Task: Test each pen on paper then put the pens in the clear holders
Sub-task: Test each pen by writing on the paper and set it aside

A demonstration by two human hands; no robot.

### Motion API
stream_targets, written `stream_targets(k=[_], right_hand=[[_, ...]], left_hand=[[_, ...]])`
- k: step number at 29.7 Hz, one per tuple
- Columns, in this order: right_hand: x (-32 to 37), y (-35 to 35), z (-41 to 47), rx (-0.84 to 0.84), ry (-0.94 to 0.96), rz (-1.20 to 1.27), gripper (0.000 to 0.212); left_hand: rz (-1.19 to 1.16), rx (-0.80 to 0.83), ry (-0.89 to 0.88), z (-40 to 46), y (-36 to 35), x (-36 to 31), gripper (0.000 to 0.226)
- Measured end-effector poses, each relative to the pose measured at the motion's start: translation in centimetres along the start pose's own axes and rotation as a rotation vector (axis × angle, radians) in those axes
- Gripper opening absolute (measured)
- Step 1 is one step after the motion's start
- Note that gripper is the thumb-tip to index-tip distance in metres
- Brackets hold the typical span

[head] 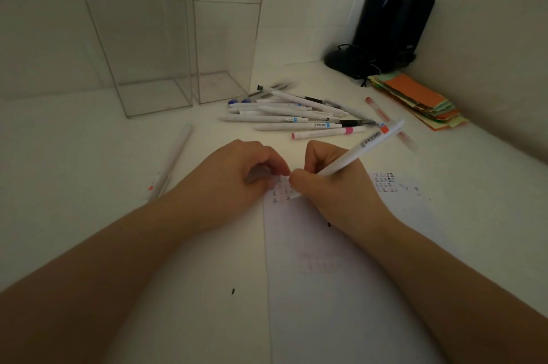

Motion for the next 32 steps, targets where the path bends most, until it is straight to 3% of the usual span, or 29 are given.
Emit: stream_targets(k=[13, 17, 19, 22, 26, 28, 32], right_hand=[[0.2, -0.1, -0.1, 0.014, 0.042, -0.033, 0.037], [0.1, 0.4, -0.2, -0.012, 0.008, 0.041, 0.027], [0.1, 1.1, -0.4, -0.065, -0.002, 0.138, 0.016], [0.4, 1.2, -0.4, -0.109, 0.061, 0.106, 0.004], [0.1, 0.4, -0.5, -0.049, 0.059, -0.004, 0.025], [0.6, 0.0, -0.7, 0.021, 0.086, -0.095, 0.023], [0.7, 0.0, -0.7, 0.093, 0.097, -0.138, 0.045]], left_hand=[[0.008, 0.027, 0.032, -0.1, -0.1, -0.1, 0.024], [-0.071, -0.063, 0.038, -0.4, 0.3, -0.1, 0.034], [-0.108, -0.134, -0.051, -0.5, 0.7, -1.0, 0.021], [-0.099, -0.130, -0.281, -1.1, 1.1, -3.3, 0.031], [-0.081, -0.029, -0.423, -1.8, 0.1, -5.4, 0.048], [-0.090, 0.013, -0.433, -2.0, -0.6, -5.6, 0.038], [-0.126, 0.058, -0.444, -2.0, -1.2, -5.5, 0.022]])
Point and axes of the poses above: each hand's wrist, its own z-axis towards the middle knuckle, its own y-axis out of the back of the hand, x = y × z, the point moved 6 cm from there along z, towards the middle knuckle, and after that the axes turned 7 degrees about -z, right-handed, at the moved point
